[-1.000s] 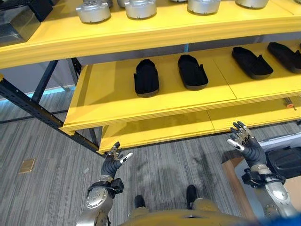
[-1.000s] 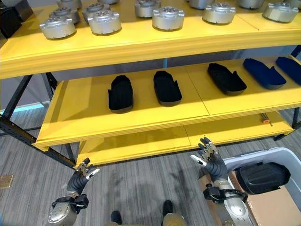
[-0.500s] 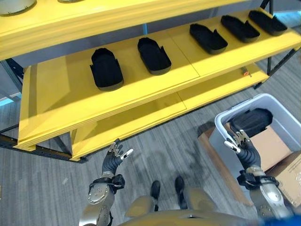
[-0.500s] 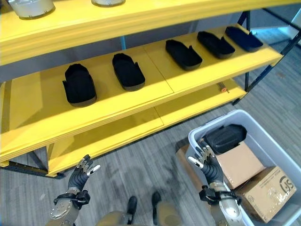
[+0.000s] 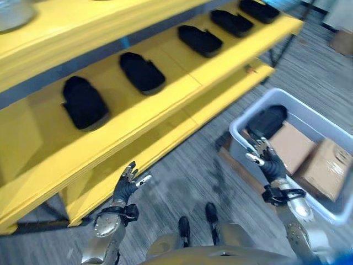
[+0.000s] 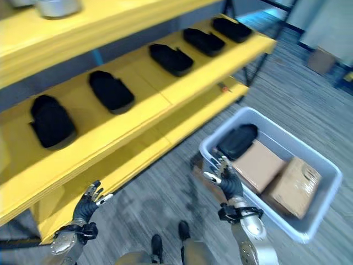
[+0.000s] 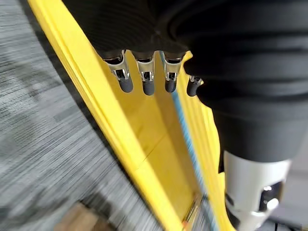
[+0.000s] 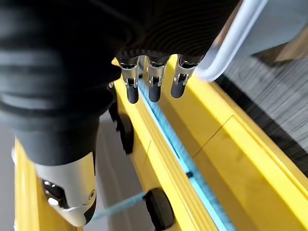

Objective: Move parts from the plastic box to the shelf.

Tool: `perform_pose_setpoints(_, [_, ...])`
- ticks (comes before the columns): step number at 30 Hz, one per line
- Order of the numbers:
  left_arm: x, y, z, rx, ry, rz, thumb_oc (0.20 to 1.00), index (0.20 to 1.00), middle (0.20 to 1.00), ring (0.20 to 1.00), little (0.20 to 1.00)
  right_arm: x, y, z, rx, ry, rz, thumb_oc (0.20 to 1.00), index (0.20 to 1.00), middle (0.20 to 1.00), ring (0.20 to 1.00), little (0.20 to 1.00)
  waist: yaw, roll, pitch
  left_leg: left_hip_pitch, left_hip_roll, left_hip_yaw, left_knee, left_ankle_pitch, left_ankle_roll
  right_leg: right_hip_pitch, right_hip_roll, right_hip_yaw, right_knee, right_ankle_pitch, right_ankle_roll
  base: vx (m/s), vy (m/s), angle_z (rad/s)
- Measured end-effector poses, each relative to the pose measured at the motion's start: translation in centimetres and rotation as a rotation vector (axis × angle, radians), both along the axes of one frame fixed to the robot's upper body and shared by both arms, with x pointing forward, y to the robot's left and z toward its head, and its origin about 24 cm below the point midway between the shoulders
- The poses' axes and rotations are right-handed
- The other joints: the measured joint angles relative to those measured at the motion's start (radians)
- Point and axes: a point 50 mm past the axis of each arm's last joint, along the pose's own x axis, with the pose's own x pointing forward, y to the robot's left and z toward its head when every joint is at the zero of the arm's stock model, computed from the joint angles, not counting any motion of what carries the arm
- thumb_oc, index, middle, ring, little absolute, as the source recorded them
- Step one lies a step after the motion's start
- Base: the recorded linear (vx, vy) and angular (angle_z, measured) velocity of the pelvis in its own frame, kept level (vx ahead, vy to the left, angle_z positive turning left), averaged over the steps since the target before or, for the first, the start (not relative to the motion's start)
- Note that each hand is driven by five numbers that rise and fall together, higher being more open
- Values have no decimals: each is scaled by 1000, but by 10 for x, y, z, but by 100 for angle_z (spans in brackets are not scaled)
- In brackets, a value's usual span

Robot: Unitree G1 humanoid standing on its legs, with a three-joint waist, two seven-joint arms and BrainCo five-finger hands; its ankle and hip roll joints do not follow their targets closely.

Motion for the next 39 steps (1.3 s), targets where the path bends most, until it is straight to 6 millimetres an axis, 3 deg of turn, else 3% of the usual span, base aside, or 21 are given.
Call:
perform_pose_setpoints(1, [-1,0,0,-4,-3,8,1000,1000,1000,1000,1000,1,1,0,-7,0,10,1000,1000,1000,1000,1000,18,9,5,2,4,34,0,-4,-2,-3,-55,-54,-5,7,13,116,-38,-146])
perform_pose_setpoints(3, [-8,7,-5,-2,22,43,1000,1000,1000,1000,1000,-3,-2,-4,-41,26,14,1000,1000,1000,1000,1000,31,6,22,23,8,88,-8,-15,-33,24,-174,-70,-88,43,73,129,-68,-114])
perform_pose_setpoints(5, [-12,12,-7,2,36,64,1000,1000,1000,1000,1000,-13,-6,-11,-56,64,-2,1000,1000,1000,1000,1000,26,-28,15,28,9,89,-24,-2,-55,62,-204,-64,-141,58,95,242,-200,-15])
perform_pose_setpoints(7, [-15,7,-10,-19,44,71,1000,1000,1000,1000,1000,-28,-11,-22,-48,126,-25,1000,1000,1000,1000,1000,21,-71,-7,40,12,61,-37,10,-85,114,-175,-64,-137,58,96,154,-188,47])
perform_pose_setpoints(8, [-23,4,-14,-28,71,66,1000,1000,1000,1000,1000,-39,-15,-27,-41,158,-51,1000,1000,1000,1000,1000,23,-97,-34,42,14,33,-41,20,-103,149,-141,-35,-168,97,39,102,-207,55])
perform_pose_setpoints(13, [-41,-10,-25,-70,139,41,1000,1000,1000,1000,1000,-40,-37,-14,-93,113,-109,1000,1000,1000,1000,1000,9,-51,-61,40,106,21,-57,58,-161,161,-35,-57,-200,83,-8,98,-150,2])
perform_pose_setpoints(16, [-34,-14,-23,-74,123,19,1000,1000,1000,1000,1000,-40,-43,-12,-117,113,-115,1000,1000,1000,1000,1000,-26,-17,-75,43,155,0,-60,67,-176,197,12,-82,-233,76,-30,126,-164,12])
perform_pose_setpoints(19, [-27,-26,-22,-91,108,-43,1000,1000,1000,1000,1000,-43,-50,-12,-130,116,-141,1000,1000,1000,1000,1000,-46,10,-92,45,171,0,-75,72,-189,199,36,-83,-246,74,-45,86,-132,0])
perform_pose_setpoints(25, [-24,-28,-21,-98,97,-66,1000,1000,1000,1000,1000,-46,-52,-14,-131,131,-152,1000,1000,1000,1000,1000,-80,26,-98,38,184,1,-73,71,-189,189,49,-80,-245,65,-57,50,-139,-2])
perform_pose_setpoints(28, [-15,-28,-16,-92,68,-71,1000,1000,1000,1000,1000,-45,-53,-16,-133,140,-158,1000,1000,1000,1000,1000,-71,27,-98,-1,202,1,-11,49,-199,156,61,-65,-224,52,-77,46,-221,-8])
perform_pose_setpoints(29, [-5,-26,-11,-78,38,-82,1000,1000,1000,1000,1000,-42,-55,-19,-129,145,-174,1000,1000,1000,1000,1000,-67,6,-74,-88,217,-37,158,18,-233,117,67,-31,-155,9,-110,40,-84,16])
perform_pose_setpoints(31, [1,-26,-10,-78,23,-79,1000,1000,1000,1000,1000,-45,-60,-17,-140,142,-199,1000,1000,1000,1000,1000,-25,-41,-48,-191,210,-101,340,64,-227,126,49,-3,-148,-2,-125,84,-33,17])
perform_pose_setpoints(32, [1,-29,-11,-91,24,-82,1000,1000,1000,1000,1000,-47,-67,-16,-148,139,-229,1000,1000,1000,1000,1000,-28,-52,-33,-270,211,-128,436,50,-223,139,48,-16,-164,-1,-132,186,128,-12])
perform_pose_setpoints(33, [-8,-31,-18,-104,58,-67,1000,1000,1000,1000,1000,-44,-73,-10,-168,117,-253,1000,1000,1000,1000,1000,-8,-63,-15,-284,144,-198,251,28,-213,129,25,-10,-153,-3,-138,256,171,16])
perform_pose_setpoints(34, [-12,-29,-22,-104,83,-60,1000,1000,1000,1000,1000,-38,-72,-7,-164,96,-257,1000,1000,1000,1000,1000,-14,-55,-13,-293,136,-212,176,41,-217,138,28,-15,-160,-2,-140,412,280,-9])
perform_pose_setpoints(35, [-13,-29,-28,-110,108,-49,1000,1000,1000,1000,1000,-34,-69,-9,-156,97,-246,1000,1000,1000,1000,1000,-3,-49,-11,-287,142,-295,-33,63,-233,164,41,-12,-181,4,-131,432,357,-52])
perform_pose_setpoints(36, [-11,-31,-28,-115,104,-48,1000,1000,1000,1000,1000,-26,-66,-9,-155,83,-230,1000,1000,1000,1000,1000,41,-39,-7,-275,158,-404,-79,70,-237,163,53,52,-183,9,-115,394,411,-107])
perform_pose_setpoints(38, [-13,-33,-30,-120,114,-40,1000,1000,1000,1000,1000,-19,-56,-7,-126,58,-211,1000,1000,1000,1000,1000,46,-29,-9,-229,159,-377,33,75,-225,173,51,131,-186,9,-89,230,320,-139])
perform_pose_setpoints(39, [-10,-35,-29,-120,107,-46,1000,1000,1000,1000,1000,-20,-54,-7,-120,57,-203,1000,1000,1000,1000,1000,43,-24,-13,-196,144,-376,84,60,-202,171,42,154,-176,5,-83,94,161,-126])
